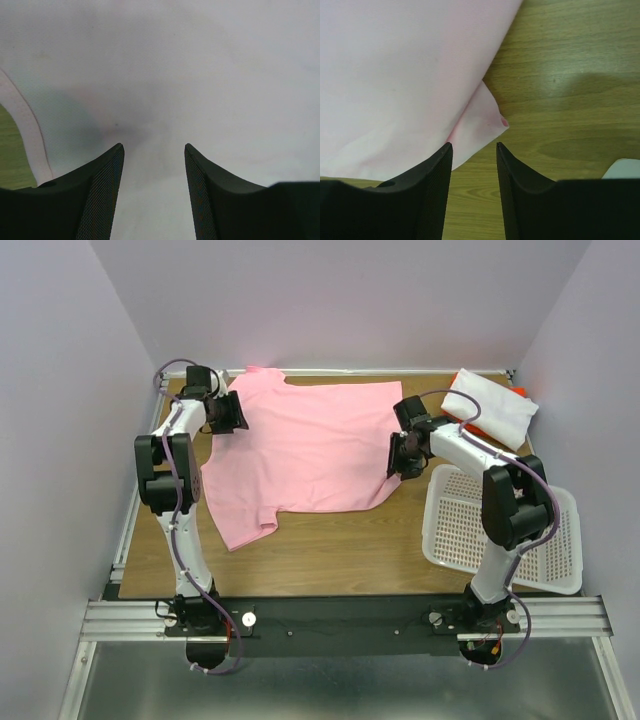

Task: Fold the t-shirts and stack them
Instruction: Flatten the tshirt out

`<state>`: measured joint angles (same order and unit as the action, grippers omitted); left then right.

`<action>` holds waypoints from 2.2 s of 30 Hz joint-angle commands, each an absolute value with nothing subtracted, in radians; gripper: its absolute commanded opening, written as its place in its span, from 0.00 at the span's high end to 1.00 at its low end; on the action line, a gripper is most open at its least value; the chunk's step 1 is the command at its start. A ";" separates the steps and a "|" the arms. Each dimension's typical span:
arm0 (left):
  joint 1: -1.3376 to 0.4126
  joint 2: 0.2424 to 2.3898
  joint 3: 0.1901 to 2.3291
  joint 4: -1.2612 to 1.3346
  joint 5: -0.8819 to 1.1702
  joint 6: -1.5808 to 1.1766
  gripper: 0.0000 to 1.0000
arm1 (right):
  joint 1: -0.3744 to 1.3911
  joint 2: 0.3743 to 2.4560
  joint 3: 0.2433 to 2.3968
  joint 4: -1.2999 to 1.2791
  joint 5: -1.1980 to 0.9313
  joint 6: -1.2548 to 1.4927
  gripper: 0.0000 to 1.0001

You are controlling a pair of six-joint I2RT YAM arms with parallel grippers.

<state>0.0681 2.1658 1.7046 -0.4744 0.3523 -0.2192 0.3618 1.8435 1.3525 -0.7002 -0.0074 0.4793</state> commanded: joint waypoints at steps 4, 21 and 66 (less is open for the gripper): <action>0.095 2.181 1.694 -0.497 0.377 -0.184 0.41 | 0.354 1.856 1.313 -0.706 0.077 0.517 0.54; 0.107 2.178 1.681 -0.500 0.388 -0.170 0.40 | 0.347 1.945 1.365 -0.701 0.095 0.508 0.72; 0.106 2.132 1.663 -0.503 0.370 -0.202 0.40 | 0.348 1.720 1.221 -0.890 0.074 0.557 0.56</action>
